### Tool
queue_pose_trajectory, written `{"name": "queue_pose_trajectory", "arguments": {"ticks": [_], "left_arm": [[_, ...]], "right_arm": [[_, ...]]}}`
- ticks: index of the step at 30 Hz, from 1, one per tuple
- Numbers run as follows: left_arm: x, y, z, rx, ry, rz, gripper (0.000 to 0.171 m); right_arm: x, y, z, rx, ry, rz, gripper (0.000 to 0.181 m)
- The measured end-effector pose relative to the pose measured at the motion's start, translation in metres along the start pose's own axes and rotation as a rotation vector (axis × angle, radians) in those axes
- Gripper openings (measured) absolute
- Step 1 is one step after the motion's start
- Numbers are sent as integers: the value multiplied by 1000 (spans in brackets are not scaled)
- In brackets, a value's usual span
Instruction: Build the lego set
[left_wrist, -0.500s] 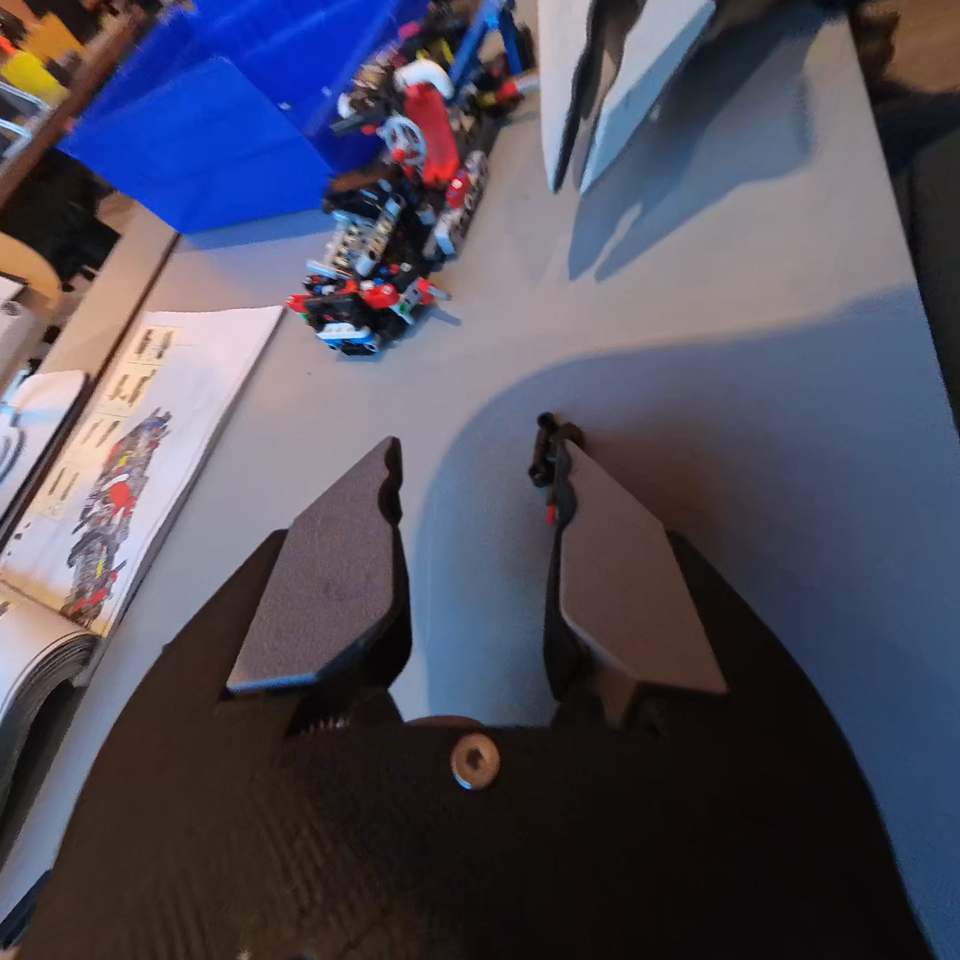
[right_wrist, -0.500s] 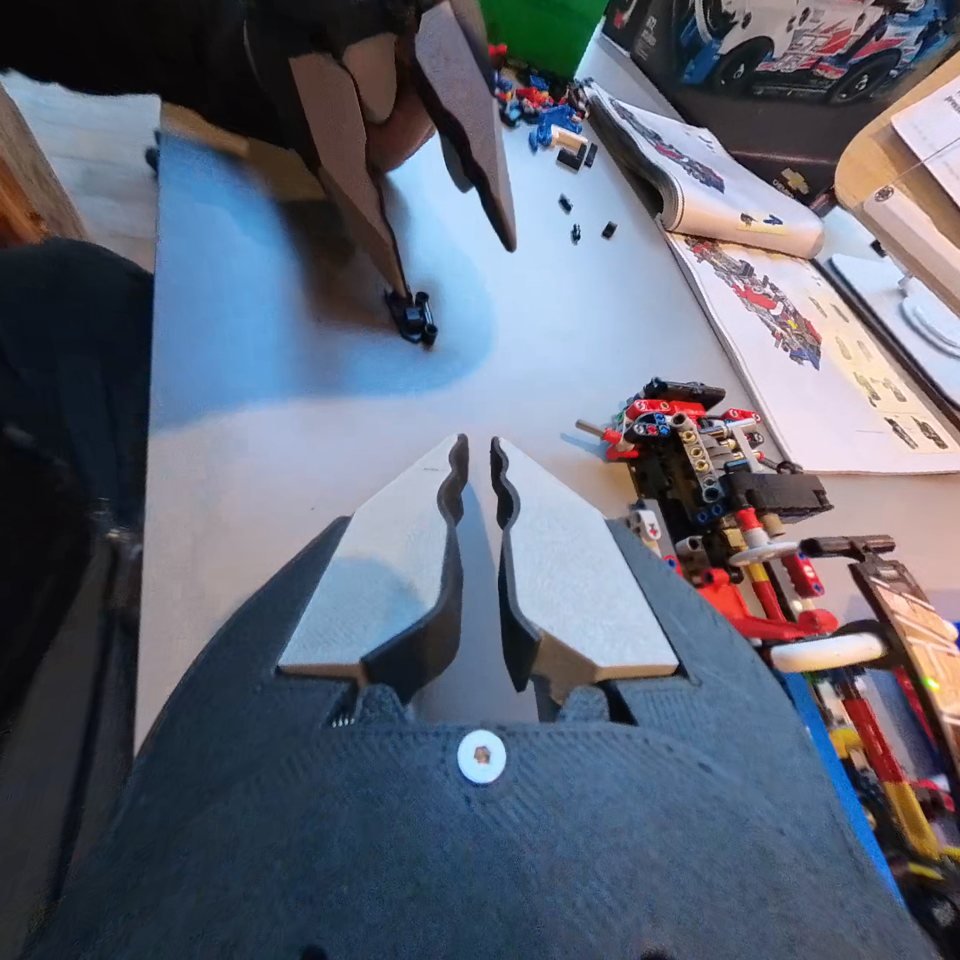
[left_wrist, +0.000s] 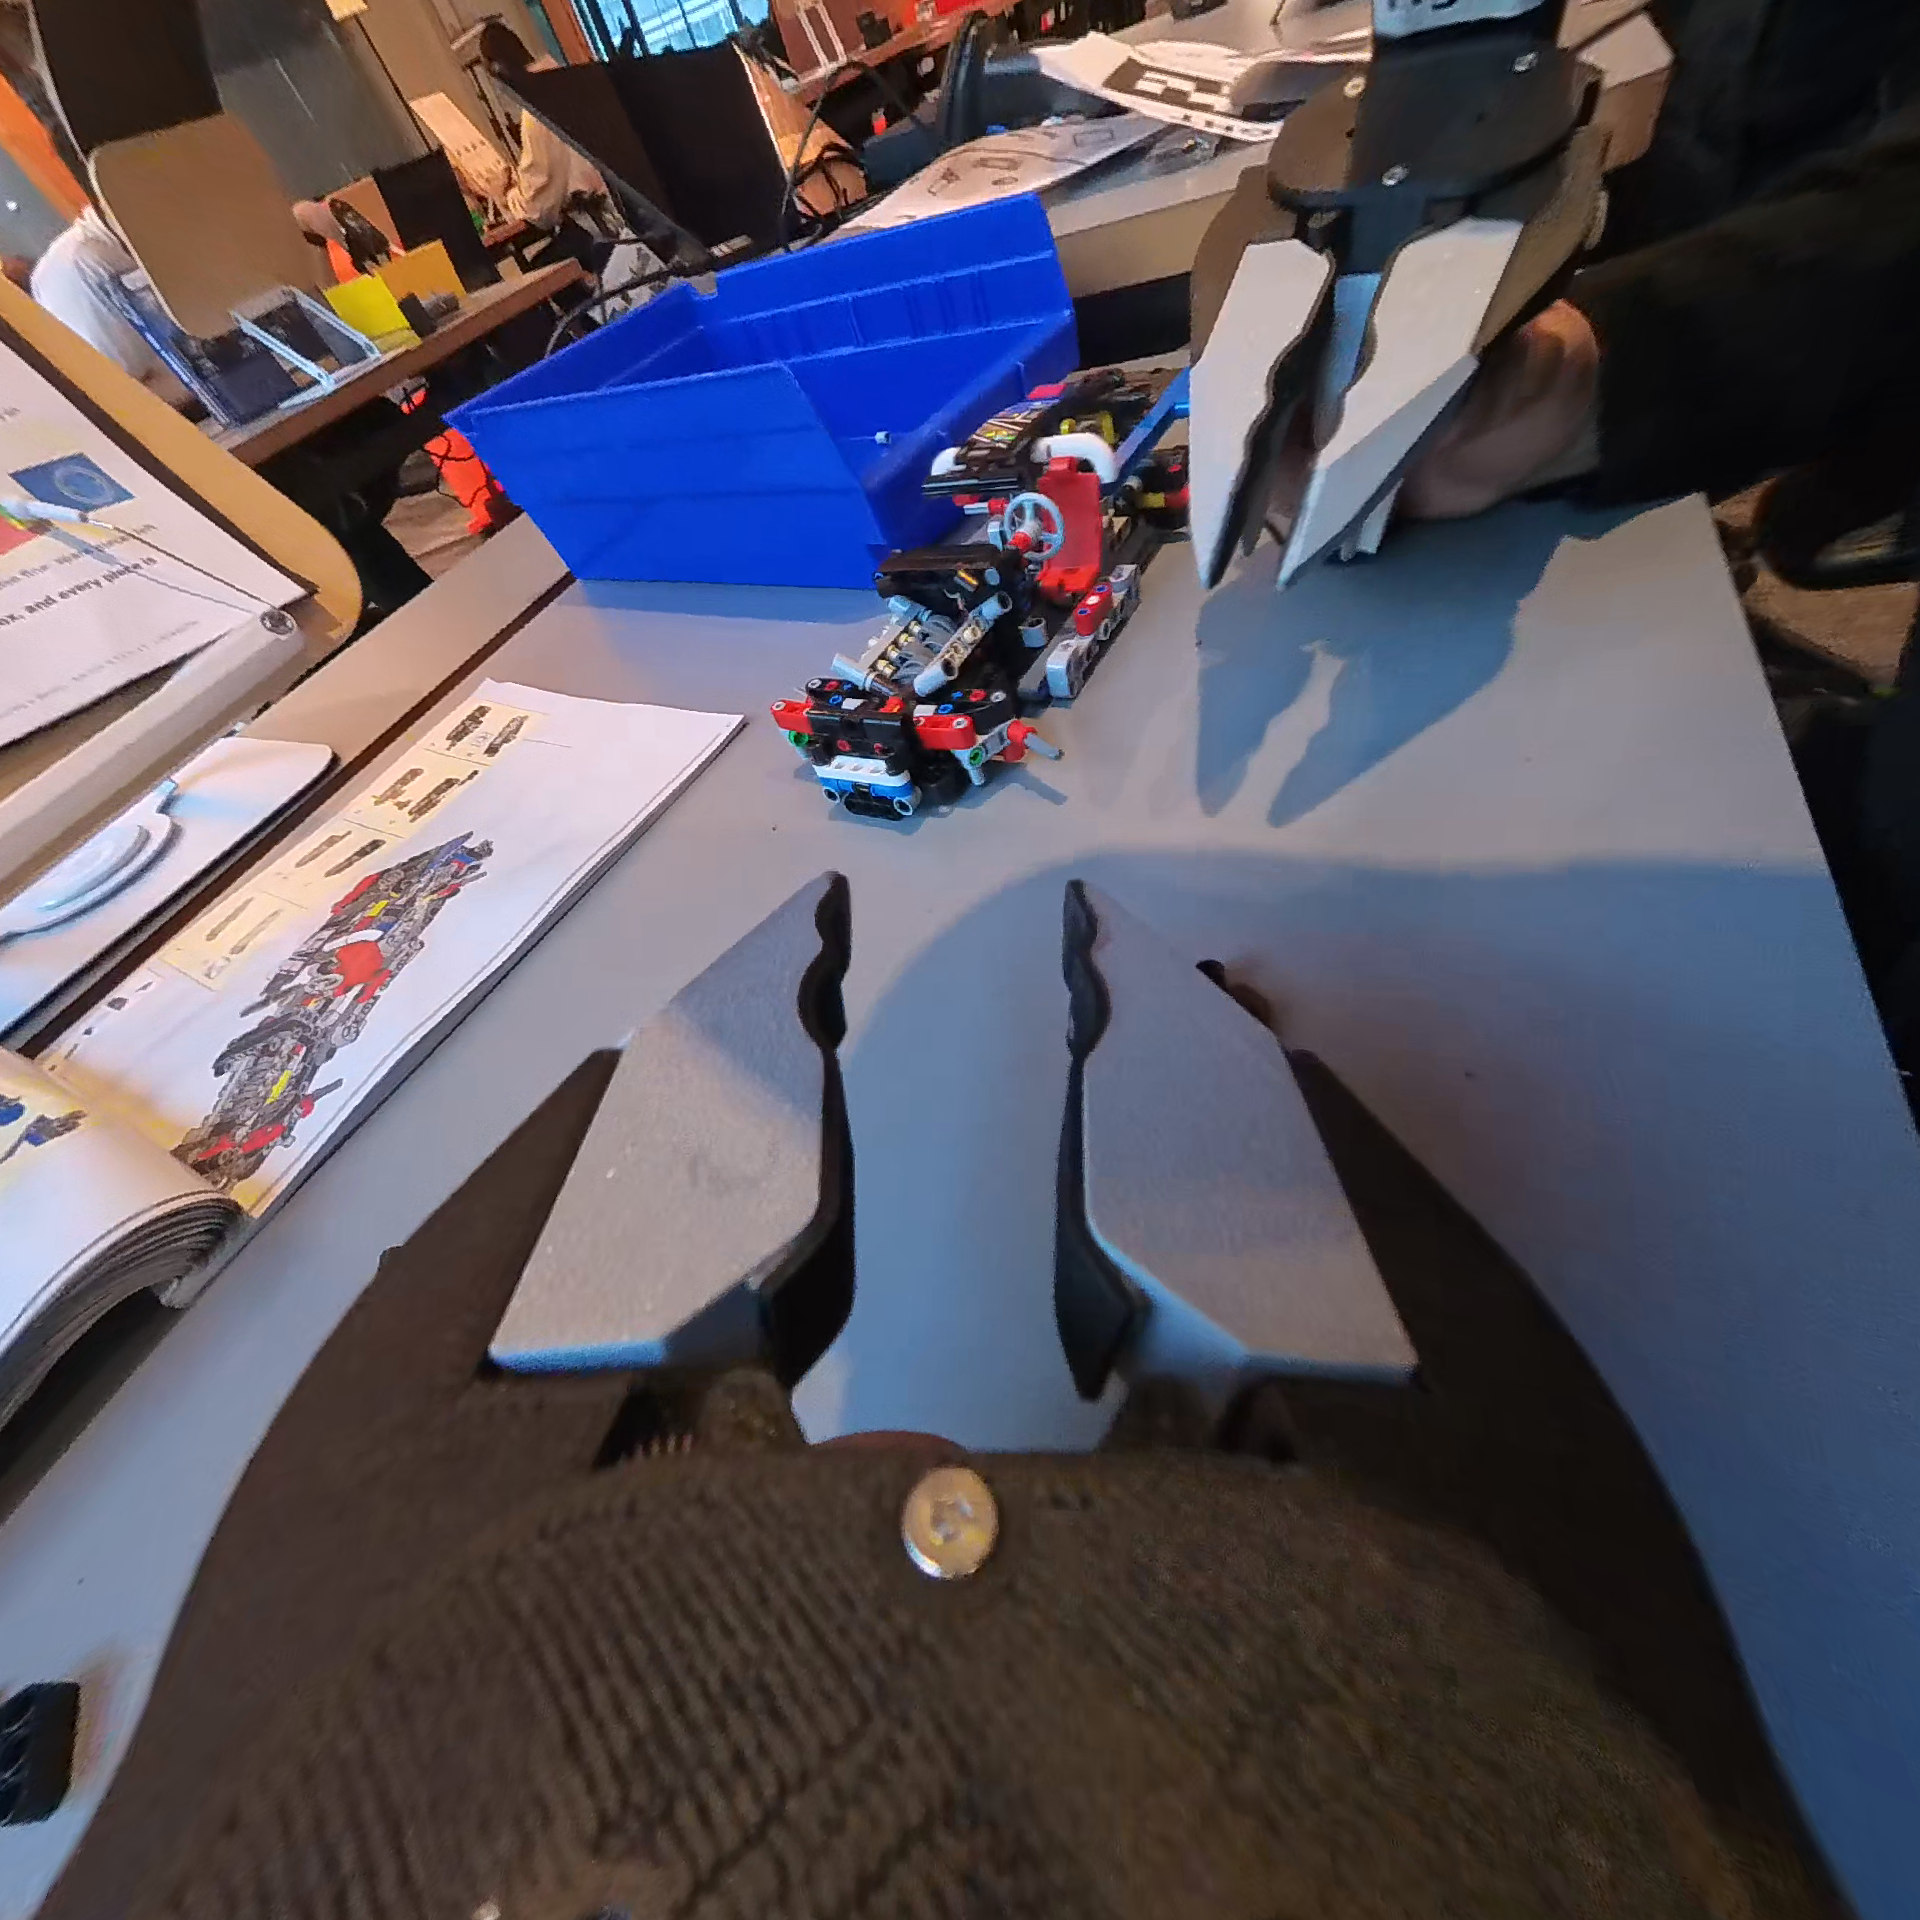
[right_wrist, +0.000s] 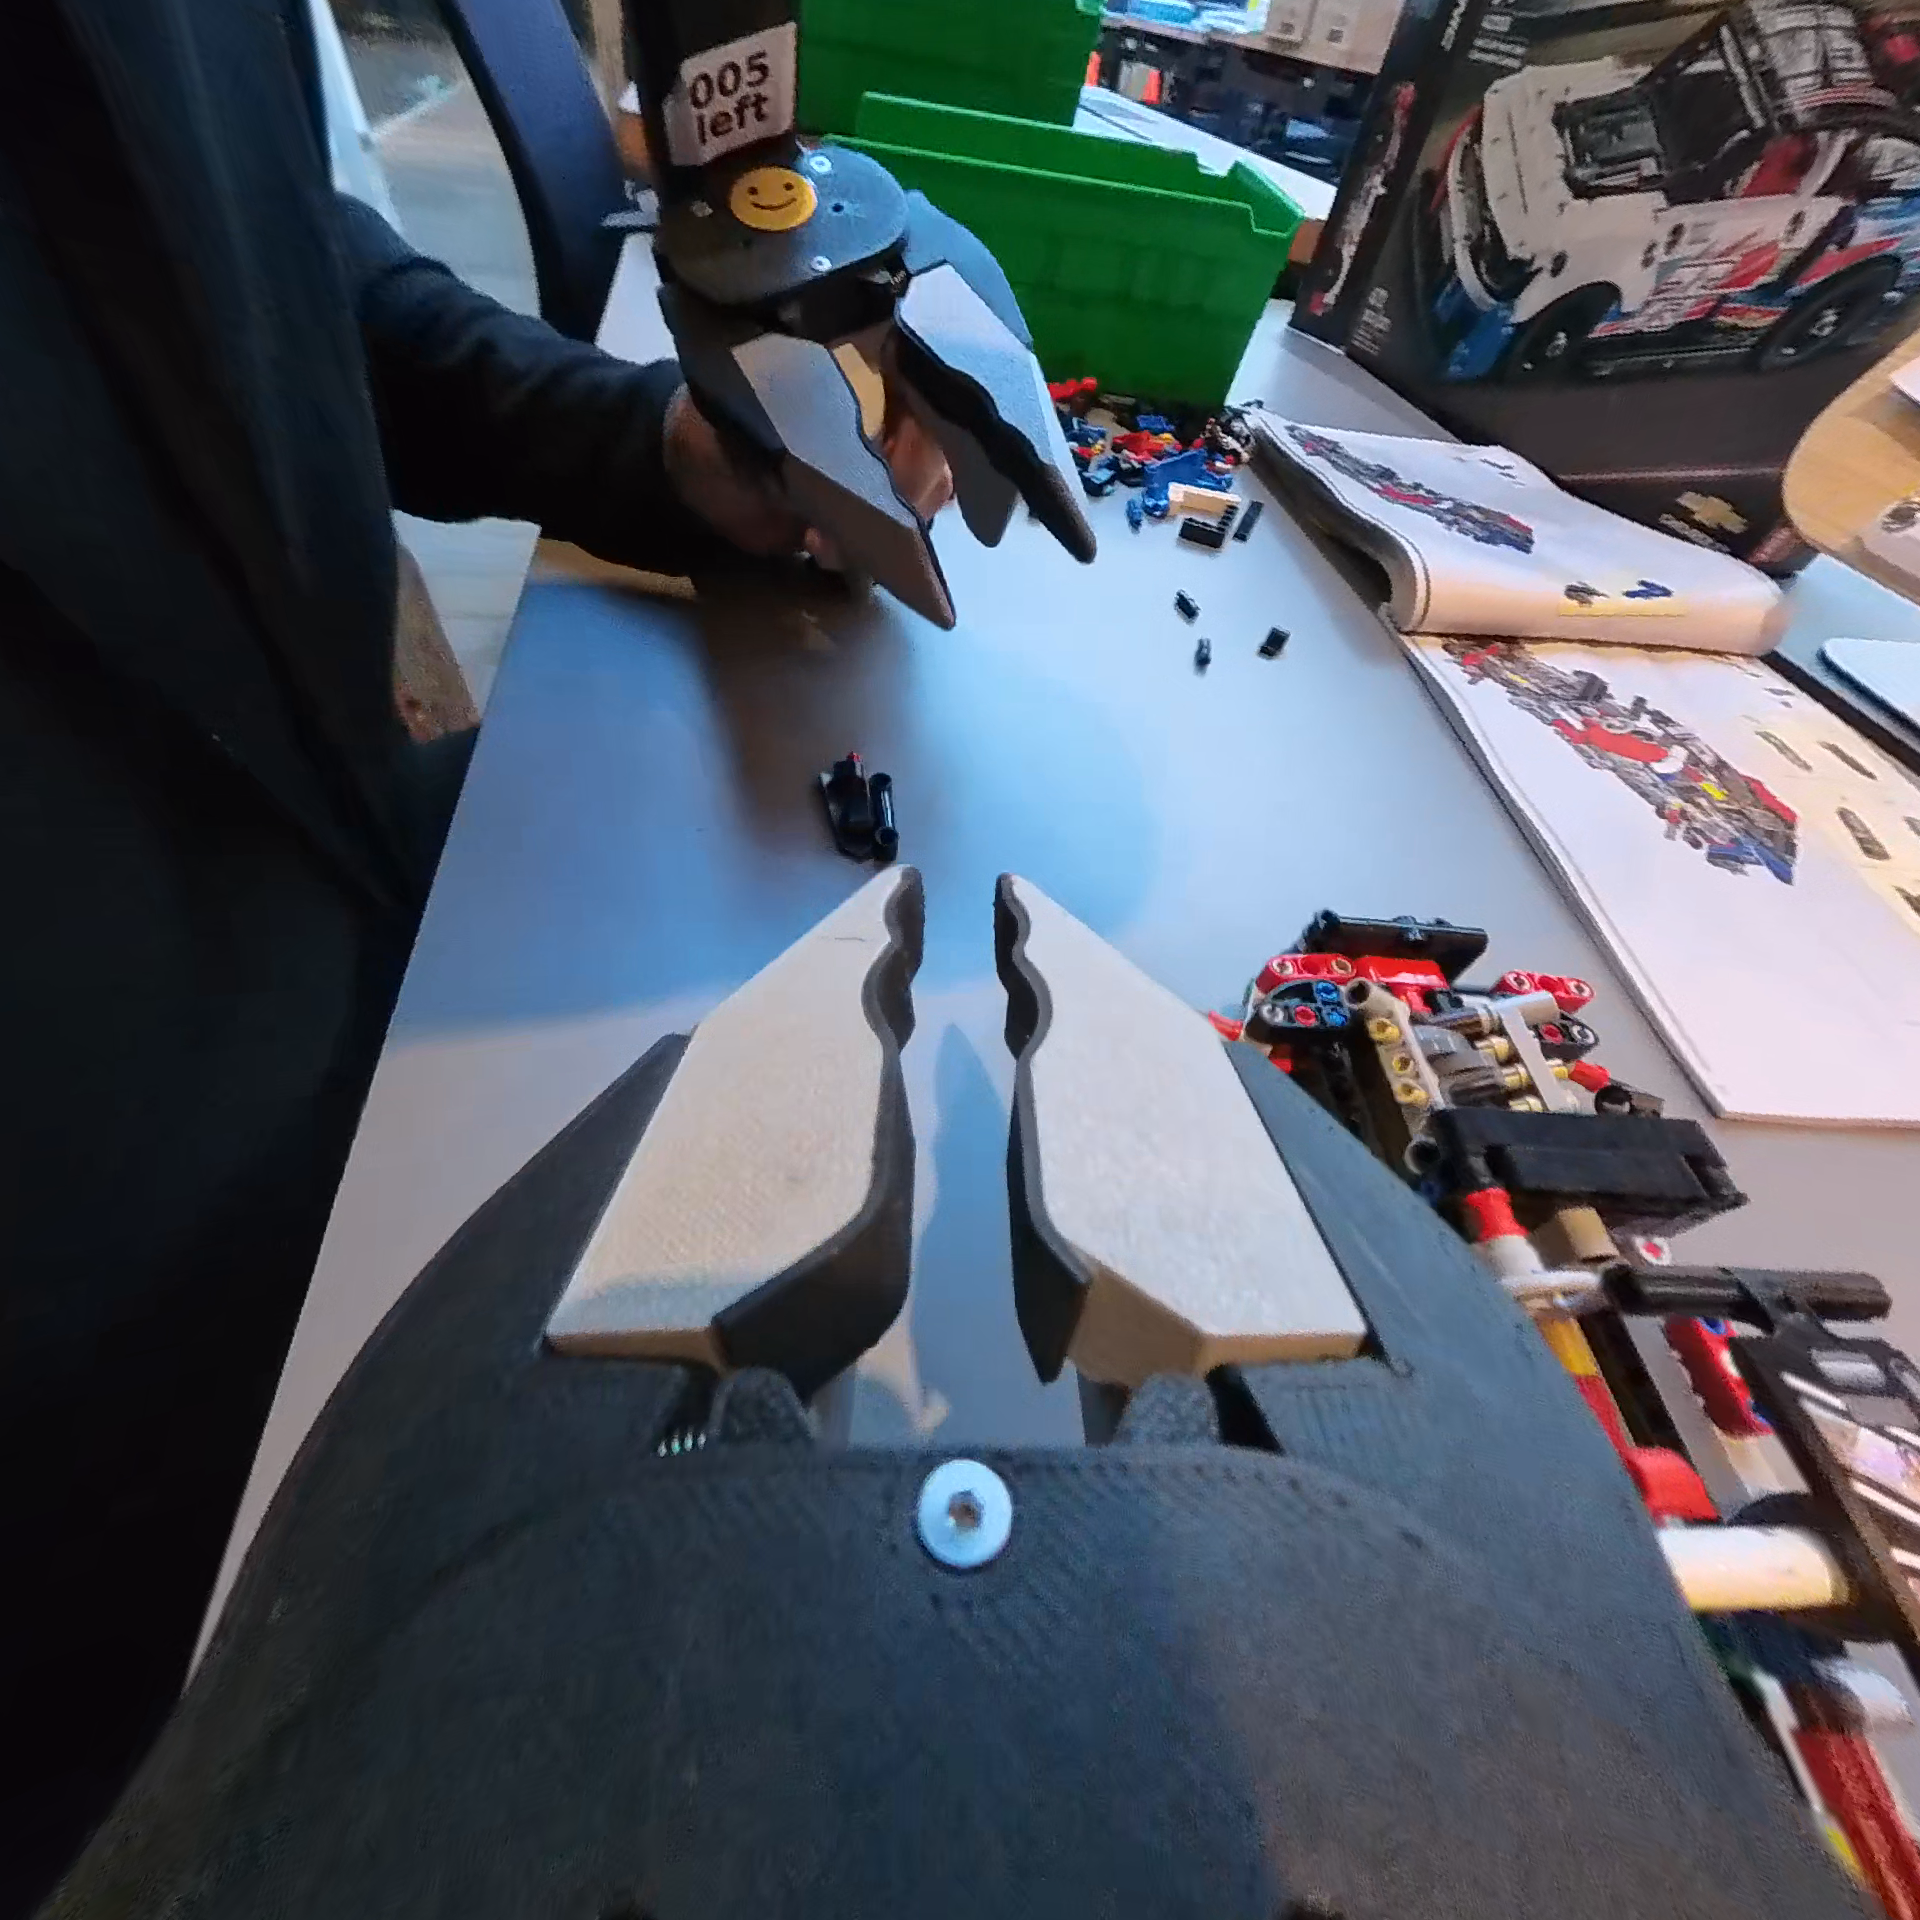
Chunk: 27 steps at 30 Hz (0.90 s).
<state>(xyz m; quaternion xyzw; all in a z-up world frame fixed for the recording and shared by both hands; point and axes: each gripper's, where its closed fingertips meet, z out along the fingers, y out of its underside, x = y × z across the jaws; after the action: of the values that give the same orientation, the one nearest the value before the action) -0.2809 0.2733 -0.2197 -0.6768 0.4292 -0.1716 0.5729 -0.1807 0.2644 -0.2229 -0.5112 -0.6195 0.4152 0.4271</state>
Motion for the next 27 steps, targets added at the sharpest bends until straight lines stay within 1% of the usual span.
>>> {"name": "queue_pose_trajectory", "arguments": {"ticks": [6, 10, 13, 15, 18, 20, 22, 27], "left_arm": [[-4, -3, -2, 26, -7, -27, 38], [-2, -4, -3, 33, 28, -50, 42], [1, -3, -6, 31, 50, -73, 43], [5, -4, -9, 29, 69, -102, 44], [19, 1, -9, -30, 112, -148, 49], [26, 7, -7, -76, 110, -124, 50], [28, 8, -6, -83, 94, -76, 46], [33, 14, -2, -128, 140, -83, 46]], "right_arm": [[7, -4, -1, 33, 2, 20, 13], [15, -12, -10, 106, 10, 82, 12], [22, -12, -15, 119, 33, 123, 12], [24, -11, -16, 116, 49, 130, 11], [23, -8, -15, 90, 72, 107, 10], [22, -6, -14, 71, 87, 79, 8], [20, -3, -11, 42, 89, 53, 6], [15, 5, -6, -20, 85, 7, 4]]}}
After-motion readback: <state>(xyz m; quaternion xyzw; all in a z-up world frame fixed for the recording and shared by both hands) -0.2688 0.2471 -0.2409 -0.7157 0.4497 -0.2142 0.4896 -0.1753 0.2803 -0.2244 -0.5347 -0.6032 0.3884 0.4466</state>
